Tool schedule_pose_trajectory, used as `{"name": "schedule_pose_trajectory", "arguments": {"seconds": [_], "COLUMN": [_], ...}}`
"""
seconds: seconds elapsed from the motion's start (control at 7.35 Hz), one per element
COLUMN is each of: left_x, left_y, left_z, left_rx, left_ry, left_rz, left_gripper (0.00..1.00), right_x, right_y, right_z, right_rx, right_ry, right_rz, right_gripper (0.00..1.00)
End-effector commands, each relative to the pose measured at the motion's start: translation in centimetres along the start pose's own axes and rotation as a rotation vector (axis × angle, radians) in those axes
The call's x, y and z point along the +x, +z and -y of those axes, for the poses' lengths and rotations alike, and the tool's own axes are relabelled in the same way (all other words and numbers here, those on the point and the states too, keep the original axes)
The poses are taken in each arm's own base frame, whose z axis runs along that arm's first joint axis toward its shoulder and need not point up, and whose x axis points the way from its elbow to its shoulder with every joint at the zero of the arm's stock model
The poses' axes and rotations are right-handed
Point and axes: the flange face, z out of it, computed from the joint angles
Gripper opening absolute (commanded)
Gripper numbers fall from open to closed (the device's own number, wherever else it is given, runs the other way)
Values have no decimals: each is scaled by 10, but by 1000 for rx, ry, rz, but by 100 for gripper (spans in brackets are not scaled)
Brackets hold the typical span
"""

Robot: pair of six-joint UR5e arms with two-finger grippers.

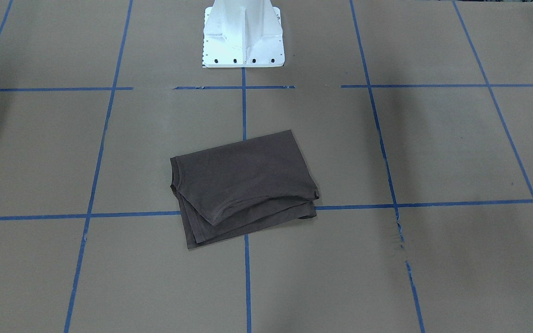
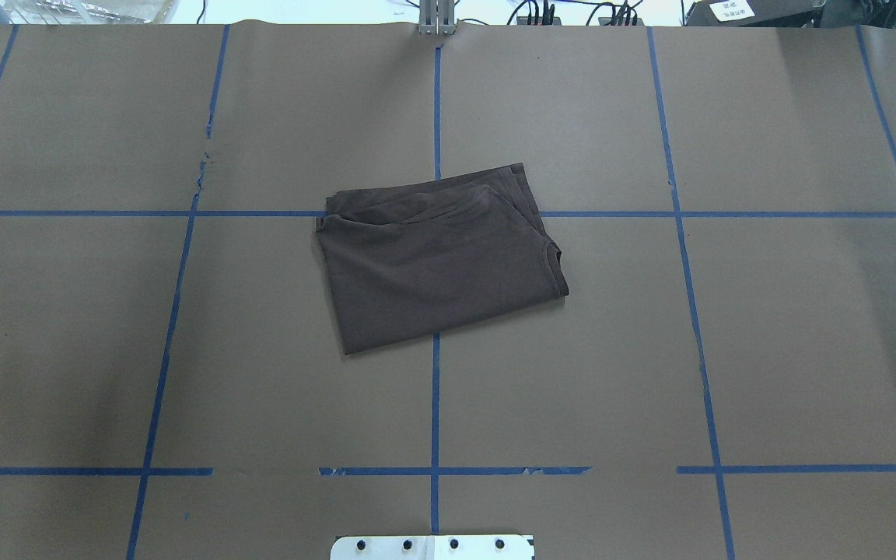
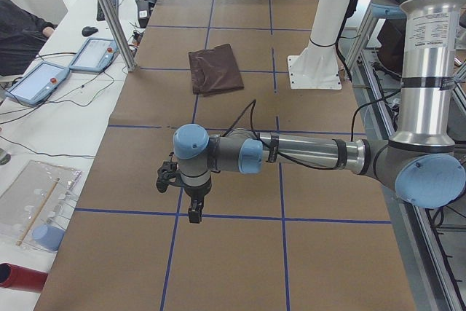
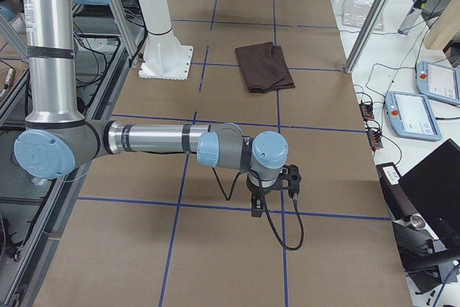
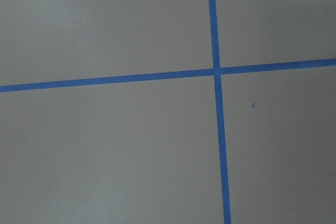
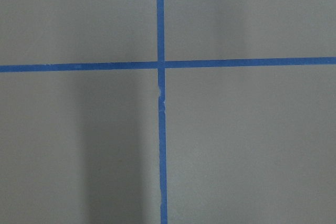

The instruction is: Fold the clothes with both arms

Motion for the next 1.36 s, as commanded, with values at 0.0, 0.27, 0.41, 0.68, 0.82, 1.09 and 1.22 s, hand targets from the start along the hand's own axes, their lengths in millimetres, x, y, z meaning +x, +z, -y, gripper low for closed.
{"name": "schedule_pose_trajectory", "arguments": {"seconds": [0.0, 0.27, 0.41, 0.68, 0.82, 1.09, 1.22], "left_x": [1, 1, 1, 1, 1, 3, 4], "left_y": [0, 0, 0, 0, 0, -5, -5], "left_z": [1, 1, 1, 1, 1, 1, 2], "left_rx": [1, 1, 1, 1, 1, 8, 10], "left_ry": [2, 2, 2, 2, 3, 17, 24], "left_rz": [0, 0, -2, -2, 0, -1, -1], "left_gripper": [100, 100, 100, 100, 100, 100, 100], "right_x": [0, 0, 0, 3, 3, 3, 2], "right_y": [-1, -1, -1, -4, -4, -4, -6], "right_z": [1, 1, 0, 0, 0, 0, 1], "right_rx": [3, 3, 1, 9, 9, 9, 12], "right_ry": [0, 0, -1, 5, 5, 5, 4], "right_rz": [0, 0, 0, 2, 2, 3, 3], "right_gripper": [100, 100, 100, 100, 100, 100, 100]}}
